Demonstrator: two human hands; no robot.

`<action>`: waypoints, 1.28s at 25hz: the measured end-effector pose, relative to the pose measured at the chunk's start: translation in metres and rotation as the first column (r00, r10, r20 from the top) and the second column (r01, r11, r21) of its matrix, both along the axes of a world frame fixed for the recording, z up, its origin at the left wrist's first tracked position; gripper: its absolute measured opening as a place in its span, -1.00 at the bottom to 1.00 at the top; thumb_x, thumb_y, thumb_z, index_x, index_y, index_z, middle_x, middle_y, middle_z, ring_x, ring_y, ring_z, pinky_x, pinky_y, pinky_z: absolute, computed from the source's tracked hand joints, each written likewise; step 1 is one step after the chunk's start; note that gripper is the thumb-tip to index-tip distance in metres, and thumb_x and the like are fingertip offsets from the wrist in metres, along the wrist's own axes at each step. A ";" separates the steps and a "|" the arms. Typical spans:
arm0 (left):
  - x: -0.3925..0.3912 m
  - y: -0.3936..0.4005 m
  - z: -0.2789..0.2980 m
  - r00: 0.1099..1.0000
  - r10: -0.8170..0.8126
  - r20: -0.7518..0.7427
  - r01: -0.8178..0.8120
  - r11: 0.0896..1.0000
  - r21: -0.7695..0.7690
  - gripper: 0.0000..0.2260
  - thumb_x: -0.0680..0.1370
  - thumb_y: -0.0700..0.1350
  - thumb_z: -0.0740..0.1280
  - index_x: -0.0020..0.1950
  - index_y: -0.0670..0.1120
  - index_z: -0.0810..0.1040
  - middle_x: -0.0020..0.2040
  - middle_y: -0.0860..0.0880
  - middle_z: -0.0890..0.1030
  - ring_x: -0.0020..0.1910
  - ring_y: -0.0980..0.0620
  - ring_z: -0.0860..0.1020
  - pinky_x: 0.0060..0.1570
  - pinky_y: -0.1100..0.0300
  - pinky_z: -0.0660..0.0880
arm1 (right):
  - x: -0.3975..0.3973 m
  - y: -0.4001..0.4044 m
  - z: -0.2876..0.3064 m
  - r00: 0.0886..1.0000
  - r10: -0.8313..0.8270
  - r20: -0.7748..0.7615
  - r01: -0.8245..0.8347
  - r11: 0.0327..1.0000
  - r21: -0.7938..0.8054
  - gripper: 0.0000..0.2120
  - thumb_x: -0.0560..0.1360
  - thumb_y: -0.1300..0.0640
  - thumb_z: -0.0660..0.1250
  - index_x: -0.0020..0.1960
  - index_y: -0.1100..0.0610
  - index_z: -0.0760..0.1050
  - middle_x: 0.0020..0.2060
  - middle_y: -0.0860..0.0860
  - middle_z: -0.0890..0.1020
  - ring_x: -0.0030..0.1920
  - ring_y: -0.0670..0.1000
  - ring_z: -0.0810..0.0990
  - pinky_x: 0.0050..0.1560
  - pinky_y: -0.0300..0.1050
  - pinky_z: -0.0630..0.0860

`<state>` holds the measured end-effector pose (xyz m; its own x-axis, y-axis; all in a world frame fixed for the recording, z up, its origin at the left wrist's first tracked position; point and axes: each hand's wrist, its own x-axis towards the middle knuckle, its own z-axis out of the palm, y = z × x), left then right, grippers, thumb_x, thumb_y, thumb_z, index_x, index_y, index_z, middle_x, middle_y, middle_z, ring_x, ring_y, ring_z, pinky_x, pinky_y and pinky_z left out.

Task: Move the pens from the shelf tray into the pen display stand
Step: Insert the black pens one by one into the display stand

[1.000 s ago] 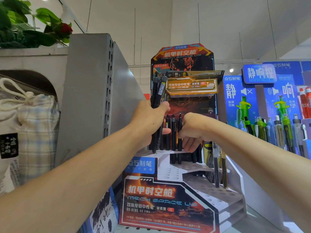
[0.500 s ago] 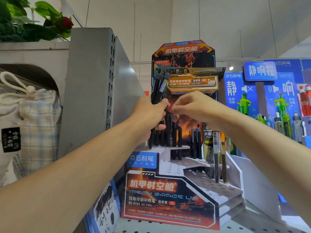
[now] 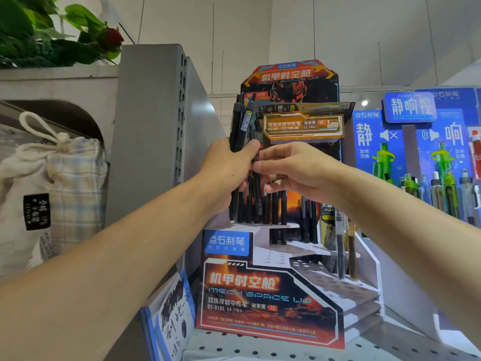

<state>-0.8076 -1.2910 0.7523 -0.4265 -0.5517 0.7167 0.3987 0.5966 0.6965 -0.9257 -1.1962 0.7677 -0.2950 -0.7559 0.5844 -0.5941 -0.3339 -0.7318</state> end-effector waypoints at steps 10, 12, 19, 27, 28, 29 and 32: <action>0.005 -0.006 0.001 0.993 0.031 -0.110 -0.047 0.988 -0.147 -0.91 0.68 0.00 0.24 0.07 0.04 0.51 -0.25 -0.01 0.61 -0.45 0.15 0.50 -0.47 0.28 0.44 | -0.002 -0.034 -0.008 0.916 -0.365 -0.166 0.347 0.929 -0.129 -0.82 0.51 0.26 0.46 0.04 0.35 0.58 -0.18 0.26 0.71 -0.21 0.15 0.74 -0.21 -0.02 0.71; 0.005 -0.007 0.001 0.994 0.014 -0.109 -0.029 0.991 -0.130 -0.91 0.68 -0.01 0.25 0.09 0.04 0.53 -0.28 -0.01 0.63 -0.51 0.19 0.51 -0.45 0.29 0.50 | -0.003 -0.039 -0.009 0.902 -0.388 -0.192 0.373 0.921 -0.109 -0.83 0.51 0.26 0.46 0.04 0.34 0.59 -0.20 0.25 0.71 -0.24 0.13 0.75 -0.21 -0.02 0.71; 0.008 -0.009 0.002 0.995 0.019 -0.101 -0.028 0.995 -0.092 -0.85 0.69 -0.02 0.24 0.21 -0.03 0.50 -0.15 -0.06 0.70 -0.44 0.12 0.59 -0.34 0.15 0.65 | -0.004 -0.050 -0.013 0.914 -0.353 -0.198 0.359 0.933 -0.009 -0.85 0.50 0.29 0.46 0.04 0.32 0.59 -0.26 0.21 0.71 -0.31 0.08 0.74 -0.29 -0.11 0.68; 0.005 -0.006 0.002 0.996 0.006 -0.085 -0.010 0.999 -0.044 -0.74 0.69 -0.02 0.21 0.33 -0.11 0.41 -0.08 -0.13 0.68 -0.35 0.04 0.63 -0.33 0.11 0.66 | 0.004 -0.061 -0.022 0.892 -0.376 -0.250 0.423 0.890 0.172 -0.86 0.51 0.34 0.41 0.07 0.31 0.55 -0.20 0.25 0.70 -0.32 0.13 0.73 -0.20 0.03 0.71; 0.005 -0.005 0.001 0.997 0.007 -0.078 -0.009 0.999 -0.031 -0.74 0.69 -0.02 0.22 0.33 -0.11 0.44 -0.06 -0.13 0.66 -0.30 0.04 0.64 -0.34 0.13 0.66 | 0.006 -0.061 -0.021 0.886 -0.387 -0.255 0.437 0.881 0.184 -0.84 0.51 0.33 0.41 0.08 0.31 0.54 -0.18 0.24 0.71 -0.34 0.10 0.72 -0.26 -0.02 0.70; 0.006 -0.005 0.001 0.998 0.005 -0.070 -0.006 1.000 -0.013 -0.73 0.69 -0.01 0.23 0.33 -0.10 0.47 -0.03 -0.12 0.63 -0.24 0.02 0.66 -0.37 0.18 0.64 | 0.008 -0.060 -0.020 0.881 -0.396 -0.260 0.449 0.872 0.196 -0.82 0.51 0.33 0.42 0.10 0.31 0.53 -0.18 0.23 0.71 -0.36 0.07 0.71 -0.33 -0.08 0.68; 0.009 -0.005 0.001 0.998 -0.030 -0.048 0.032 0.998 0.050 -0.71 0.68 0.01 0.24 0.37 -0.05 0.48 -0.05 -0.09 0.55 -0.12 -0.11 0.68 -0.45 0.28 0.57 | 0.011 -0.056 -0.017 0.878 -0.396 -0.270 0.460 0.855 0.239 -0.78 0.51 0.30 0.44 0.12 0.35 0.53 -0.21 0.19 0.71 -0.42 0.01 0.68 -0.42 -0.18 0.61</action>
